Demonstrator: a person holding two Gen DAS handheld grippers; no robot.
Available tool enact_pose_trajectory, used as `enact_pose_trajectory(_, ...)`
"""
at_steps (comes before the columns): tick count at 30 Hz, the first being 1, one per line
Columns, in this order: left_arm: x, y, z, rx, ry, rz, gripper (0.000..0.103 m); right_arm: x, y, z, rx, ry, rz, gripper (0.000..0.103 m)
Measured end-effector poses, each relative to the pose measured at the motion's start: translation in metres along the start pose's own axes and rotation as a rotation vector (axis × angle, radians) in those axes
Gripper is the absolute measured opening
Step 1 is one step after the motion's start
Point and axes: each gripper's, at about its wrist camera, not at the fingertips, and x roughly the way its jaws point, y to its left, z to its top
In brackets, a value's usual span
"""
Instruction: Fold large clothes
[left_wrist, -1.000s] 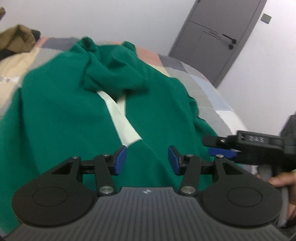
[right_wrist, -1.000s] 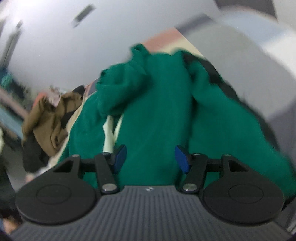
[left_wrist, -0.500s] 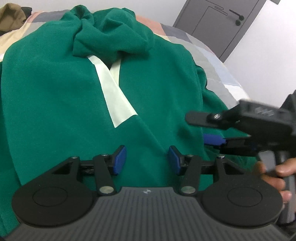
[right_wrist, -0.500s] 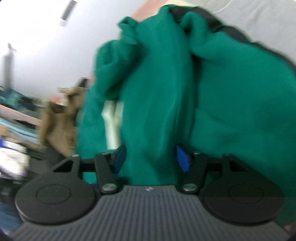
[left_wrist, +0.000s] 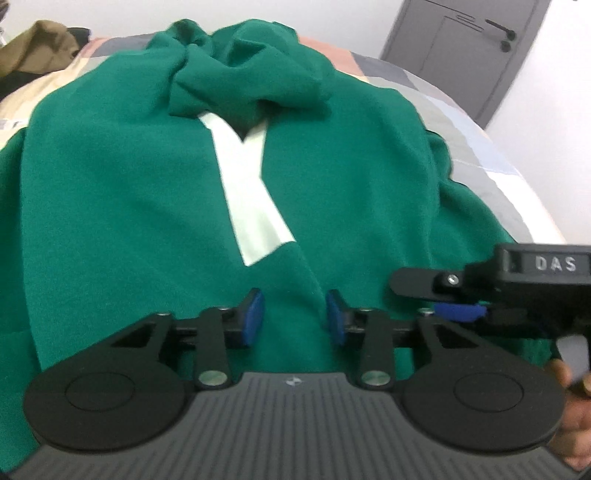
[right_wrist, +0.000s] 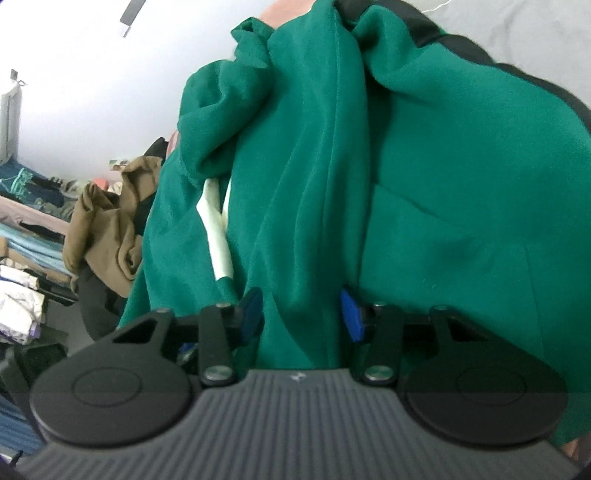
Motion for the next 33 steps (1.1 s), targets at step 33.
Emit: enact_pose_trajectory(33,-0.151,0.303,0.108,-0.594,-0.52,0.246,0.005,-0.132,-0.043,0.204,-0.049,-0.778,-0.171,0.008)
